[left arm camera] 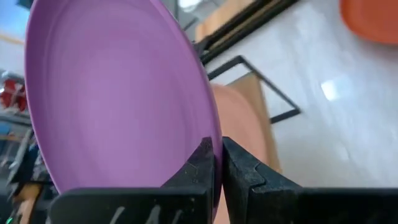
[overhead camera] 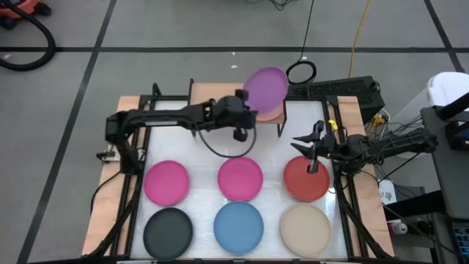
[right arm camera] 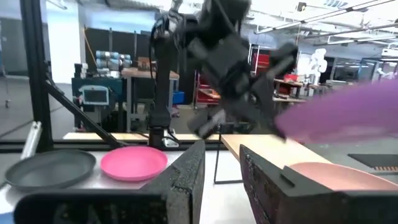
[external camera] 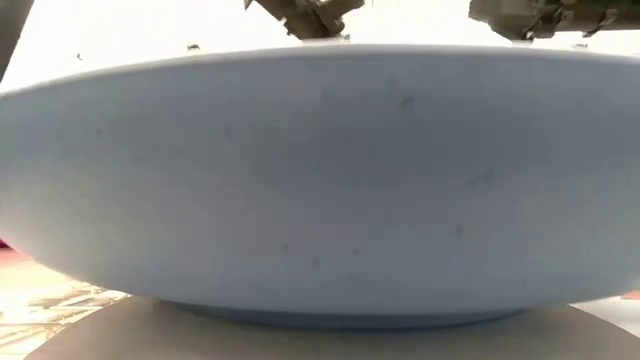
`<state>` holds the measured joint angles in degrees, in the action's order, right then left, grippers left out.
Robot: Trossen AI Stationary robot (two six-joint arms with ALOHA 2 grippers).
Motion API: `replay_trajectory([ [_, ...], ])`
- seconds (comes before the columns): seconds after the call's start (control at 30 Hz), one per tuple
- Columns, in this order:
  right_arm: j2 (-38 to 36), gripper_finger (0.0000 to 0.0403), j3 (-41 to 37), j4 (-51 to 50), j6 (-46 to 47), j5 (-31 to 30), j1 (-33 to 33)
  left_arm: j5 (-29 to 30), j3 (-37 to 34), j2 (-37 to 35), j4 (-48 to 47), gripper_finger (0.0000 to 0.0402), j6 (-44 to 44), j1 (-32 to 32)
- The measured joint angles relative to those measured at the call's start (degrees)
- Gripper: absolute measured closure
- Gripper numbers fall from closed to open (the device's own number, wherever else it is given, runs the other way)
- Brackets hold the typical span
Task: Place and stack plates onto a shelf
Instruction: Stack the purple plate on top of the light pink plate
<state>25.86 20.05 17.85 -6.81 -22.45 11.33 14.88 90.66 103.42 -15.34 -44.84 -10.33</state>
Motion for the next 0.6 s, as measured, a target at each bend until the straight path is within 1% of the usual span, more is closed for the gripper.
replay_trajectory([
  [0.07,-2.4,0.0318,0.0,-1.6,0.1,0.0,0.5,-0.7,1.5,2.3,-1.0,0.0389,-0.9,0.0],
  [0.2,-5.7,0.0318,0.0,-3.0,0.2,0.1,2.2,-1.2,2.5,4.8,-4.3,0.0389,-1.1,-1.0],
  [0.47,-6.5,0.0319,0.0,-3.7,0.0,0.1,3.8,-2.7,2.6,6.1,-11.3,0.0389,2.0,-4.1],
  [0.6,-6.6,0.0319,0.0,-3.6,0.0,0.1,3.8,-2.4,2.6,6.0,-12.6,0.0389,2.6,-4.9],
])
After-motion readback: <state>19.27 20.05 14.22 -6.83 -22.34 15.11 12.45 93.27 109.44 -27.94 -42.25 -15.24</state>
